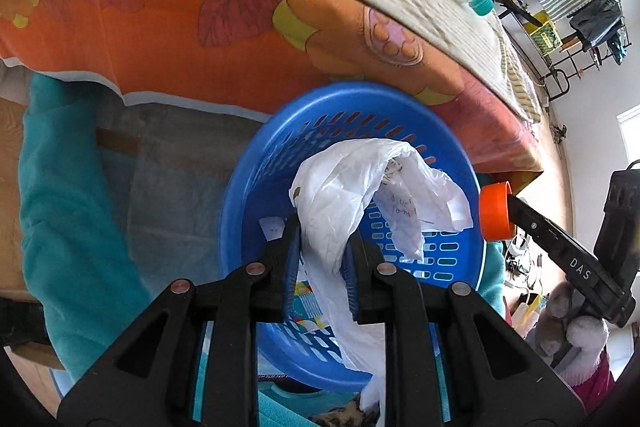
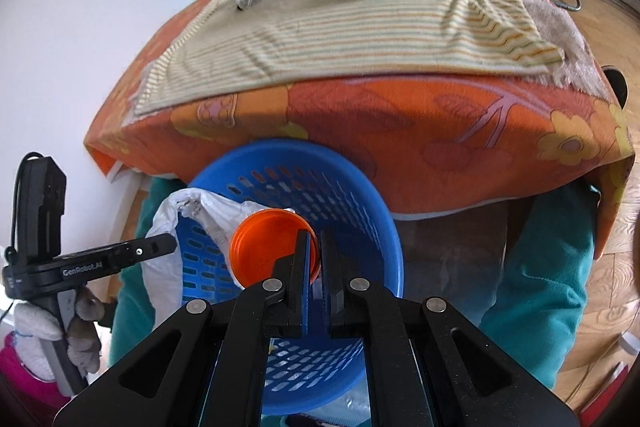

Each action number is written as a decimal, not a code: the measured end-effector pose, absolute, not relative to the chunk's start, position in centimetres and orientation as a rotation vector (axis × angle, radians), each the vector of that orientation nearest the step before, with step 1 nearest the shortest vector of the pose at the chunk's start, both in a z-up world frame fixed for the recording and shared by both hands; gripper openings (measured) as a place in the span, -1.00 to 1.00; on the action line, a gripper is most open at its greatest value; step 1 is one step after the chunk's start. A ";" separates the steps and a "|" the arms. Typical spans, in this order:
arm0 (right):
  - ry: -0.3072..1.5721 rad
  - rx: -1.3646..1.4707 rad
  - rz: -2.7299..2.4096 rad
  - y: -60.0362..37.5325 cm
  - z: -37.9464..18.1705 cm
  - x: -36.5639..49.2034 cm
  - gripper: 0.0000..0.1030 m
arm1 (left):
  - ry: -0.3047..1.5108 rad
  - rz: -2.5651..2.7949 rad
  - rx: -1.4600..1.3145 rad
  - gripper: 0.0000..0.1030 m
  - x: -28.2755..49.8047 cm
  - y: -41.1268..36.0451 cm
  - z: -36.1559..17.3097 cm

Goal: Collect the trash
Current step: 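Carry the bag and cap over the blue basket and open both tools, then move both tools back over the bed toward the bottle and boxes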

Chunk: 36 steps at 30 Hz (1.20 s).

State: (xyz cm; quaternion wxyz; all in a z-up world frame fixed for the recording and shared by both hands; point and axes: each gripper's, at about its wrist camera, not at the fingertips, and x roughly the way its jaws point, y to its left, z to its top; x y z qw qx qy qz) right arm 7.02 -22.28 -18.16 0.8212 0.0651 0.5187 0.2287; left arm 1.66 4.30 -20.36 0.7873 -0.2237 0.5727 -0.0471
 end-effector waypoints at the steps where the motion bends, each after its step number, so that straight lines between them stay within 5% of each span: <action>1: 1.108 0.137 0.488 -22.2 -18.3 7.0 -0.93 | 1.235 -0.099 -0.482 -0.65 1.6 4.3 -20.5; 13: 1.154 0.115 0.504 -21.0 -19.5 7.0 -0.89 | 1.240 -0.080 -0.483 -0.41 2.1 4.0 -20.6; 15: 1.163 0.115 0.503 -20.9 -19.6 7.2 -0.78 | 1.244 -0.083 -0.486 -0.41 2.2 4.0 -20.7; 19: 1.163 0.122 0.504 -20.7 -19.7 7.2 -0.06 | 1.246 -0.087 -0.488 -0.41 2.2 3.8 -20.8; 29: 1.160 0.124 0.511 -20.7 -19.5 7.2 -0.04 | 1.240 -0.081 -0.484 -0.39 2.3 3.9 -20.7; 31: 1.157 0.126 0.511 -20.7 -19.4 7.3 -0.04 | 1.238 -0.080 -0.485 -0.17 2.3 4.0 -20.7; 36: 1.146 0.135 0.511 -21.0 -19.0 7.5 -0.04 | 1.227 -0.074 -0.497 -0.14 2.6 4.5 -20.4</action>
